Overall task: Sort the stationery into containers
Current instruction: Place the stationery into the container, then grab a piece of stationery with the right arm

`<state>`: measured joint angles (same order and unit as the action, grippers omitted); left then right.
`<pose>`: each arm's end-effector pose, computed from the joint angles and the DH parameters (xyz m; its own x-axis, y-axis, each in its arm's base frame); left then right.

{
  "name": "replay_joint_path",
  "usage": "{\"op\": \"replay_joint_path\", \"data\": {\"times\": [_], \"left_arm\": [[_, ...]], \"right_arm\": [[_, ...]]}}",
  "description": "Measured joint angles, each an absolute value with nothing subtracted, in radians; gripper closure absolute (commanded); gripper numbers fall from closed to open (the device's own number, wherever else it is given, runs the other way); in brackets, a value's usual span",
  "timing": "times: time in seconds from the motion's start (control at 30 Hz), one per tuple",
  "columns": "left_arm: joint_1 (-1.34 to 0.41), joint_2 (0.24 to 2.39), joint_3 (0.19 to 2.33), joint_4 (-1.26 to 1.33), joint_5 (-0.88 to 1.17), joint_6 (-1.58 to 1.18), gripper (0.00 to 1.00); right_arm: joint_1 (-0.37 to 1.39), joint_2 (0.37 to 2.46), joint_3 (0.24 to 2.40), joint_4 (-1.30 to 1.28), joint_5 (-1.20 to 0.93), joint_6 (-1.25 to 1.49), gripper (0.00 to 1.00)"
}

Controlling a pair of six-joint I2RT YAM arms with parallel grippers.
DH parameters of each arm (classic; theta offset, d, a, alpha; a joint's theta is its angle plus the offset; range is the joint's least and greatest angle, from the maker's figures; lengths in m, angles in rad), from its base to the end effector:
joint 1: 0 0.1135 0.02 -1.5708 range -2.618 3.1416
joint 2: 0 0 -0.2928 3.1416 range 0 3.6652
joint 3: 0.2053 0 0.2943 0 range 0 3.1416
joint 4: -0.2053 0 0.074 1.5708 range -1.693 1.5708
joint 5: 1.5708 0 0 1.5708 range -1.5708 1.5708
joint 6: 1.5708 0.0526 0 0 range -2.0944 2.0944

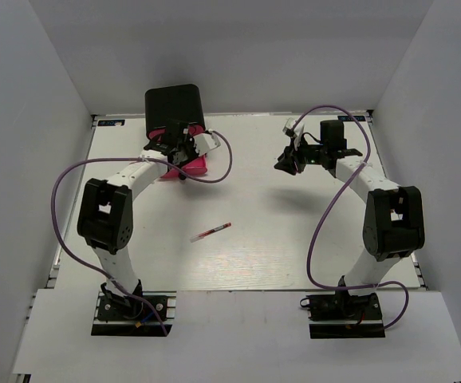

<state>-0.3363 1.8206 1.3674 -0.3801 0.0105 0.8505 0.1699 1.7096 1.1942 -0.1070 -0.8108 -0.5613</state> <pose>0.4367 -0.1533 0.2313 -0.2078 0.8688 -0.4494 0.7472 0.4375 0.5003 0.4177 0.1103 0.2494 -0.1155 -0.3919 -0.9127 -0.8958 0.4381 -0.0747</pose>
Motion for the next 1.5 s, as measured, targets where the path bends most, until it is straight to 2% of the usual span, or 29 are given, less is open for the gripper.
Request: {"op": "replay_joint_path", "data": {"times": [0.27, 0.37, 0.4, 0.47, 0.6, 0.67, 0.7, 0.77, 0.83, 0.87, 1.07, 1.23, 1.37, 1.5], "left_arm": [[-0.336, 1.875, 1.367, -0.324, -0.019, 0.849, 1.00], [-0.336, 1.885, 1.359, -0.300, -0.038, 0.848, 0.92], [-0.334, 1.887, 1.355, -0.292, -0.044, 0.848, 0.84], [-0.331, 1.890, 1.348, -0.281, -0.050, 0.847, 0.74], [-0.328, 1.891, 1.343, -0.273, -0.055, 0.840, 0.62], [-0.326, 1.890, 1.341, -0.266, -0.054, 0.835, 0.52], [-0.326, 1.889, 1.340, -0.263, -0.052, 0.832, 0.46], [-0.324, 1.882, 1.331, -0.270, -0.039, 0.821, 0.21], [-0.325, 1.868, 1.315, -0.282, -0.035, 0.815, 0.15], [-0.327, 1.858, 1.308, -0.283, -0.034, 0.810, 0.01], [-0.334, 1.732, 1.291, -0.280, -0.038, 0.756, 0.01], [-0.347, 1.505, 1.284, -0.303, -0.012, 0.667, 0.01], [-0.350, 1.270, 1.232, -0.300, 0.013, 0.554, 0.01], [-0.346, 1.046, 1.058, -0.272, 0.020, 0.353, 0.01]], "right_arm": [[0.163, 1.710, 1.194, -0.111, -0.810, -0.569, 0.54], [0.160, 1.710, 1.194, -0.114, -0.811, -0.575, 0.52], [0.160, 1.710, 1.194, -0.115, -0.811, -0.577, 0.51], [0.159, 1.710, 1.194, -0.117, -0.811, -0.582, 0.48], [0.159, 1.710, 1.194, -0.130, -0.816, -0.601, 0.44], [0.159, 1.710, 1.194, -0.135, -0.821, -0.618, 0.44], [0.159, 1.710, 1.194, -0.138, -0.825, -0.628, 0.44], [0.161, 1.710, 1.194, -0.146, -0.844, -0.655, 0.43], [0.166, 1.710, 1.194, -0.160, -0.874, -0.697, 0.43], [0.170, 1.710, 1.194, -0.173, -0.895, -0.728, 0.41], [0.258, 1.710, 1.195, -0.321, -1.015, -1.033, 0.34], [0.414, 1.740, 1.195, -0.375, -1.047, -1.184, 0.33], [0.554, 1.789, 1.145, -0.301, -1.012, -1.172, 0.35], [0.662, 1.849, 1.095, -0.197, -0.931, -1.085, 0.35]]}}
